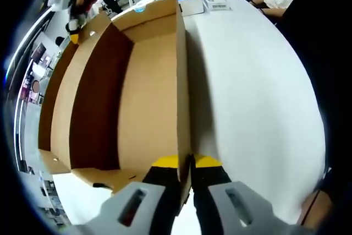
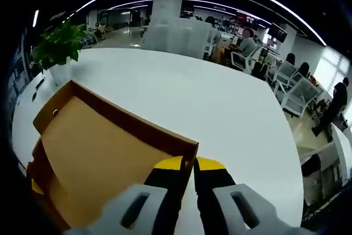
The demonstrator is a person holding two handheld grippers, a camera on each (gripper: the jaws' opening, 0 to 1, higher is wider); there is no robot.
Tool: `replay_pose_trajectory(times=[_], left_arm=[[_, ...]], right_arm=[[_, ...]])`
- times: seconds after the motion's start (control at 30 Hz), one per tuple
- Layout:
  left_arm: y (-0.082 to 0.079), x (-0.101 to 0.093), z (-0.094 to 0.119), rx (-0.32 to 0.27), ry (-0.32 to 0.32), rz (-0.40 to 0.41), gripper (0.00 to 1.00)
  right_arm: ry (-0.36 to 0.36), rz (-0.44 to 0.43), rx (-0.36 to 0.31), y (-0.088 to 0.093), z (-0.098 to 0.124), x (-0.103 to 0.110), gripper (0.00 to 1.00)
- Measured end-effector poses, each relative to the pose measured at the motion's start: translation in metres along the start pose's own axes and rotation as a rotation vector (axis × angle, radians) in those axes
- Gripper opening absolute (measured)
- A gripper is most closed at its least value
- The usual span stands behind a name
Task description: Operate the shoe box by opening the lid, removing the specified soft item, and placing it in the target area until the item is outside and the box remains undamaged.
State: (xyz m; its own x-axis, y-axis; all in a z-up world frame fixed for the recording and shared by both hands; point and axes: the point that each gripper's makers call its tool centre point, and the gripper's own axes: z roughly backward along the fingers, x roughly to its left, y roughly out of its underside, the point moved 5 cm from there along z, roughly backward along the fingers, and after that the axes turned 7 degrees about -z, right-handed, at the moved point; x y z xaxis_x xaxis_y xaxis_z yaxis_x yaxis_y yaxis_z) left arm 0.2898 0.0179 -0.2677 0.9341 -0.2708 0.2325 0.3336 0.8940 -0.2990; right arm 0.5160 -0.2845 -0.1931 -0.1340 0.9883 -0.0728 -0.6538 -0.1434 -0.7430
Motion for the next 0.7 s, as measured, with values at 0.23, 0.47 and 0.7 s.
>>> replay_pose_trajectory(times=[0.23, 0.47, 0.7], left_arm=[[-0.001, -0.001, 0.0, 0.0, 0.0, 0.004, 0.05], [-0.001, 0.0, 0.0, 0.0, 0.002, 0.002, 0.05], [-0.001, -0.001, 0.0, 0.0, 0.003, 0.001, 0.05]], right_arm=[[0.003, 0.008, -0.03, -0.005, 0.005, 0.002, 0.06], [0.013, 0.005, -0.056, -0.007, 0.015, 0.003, 0.05], [0.01, -0.006, -0.087, -0.012, 0.022, 0.002, 0.05]])
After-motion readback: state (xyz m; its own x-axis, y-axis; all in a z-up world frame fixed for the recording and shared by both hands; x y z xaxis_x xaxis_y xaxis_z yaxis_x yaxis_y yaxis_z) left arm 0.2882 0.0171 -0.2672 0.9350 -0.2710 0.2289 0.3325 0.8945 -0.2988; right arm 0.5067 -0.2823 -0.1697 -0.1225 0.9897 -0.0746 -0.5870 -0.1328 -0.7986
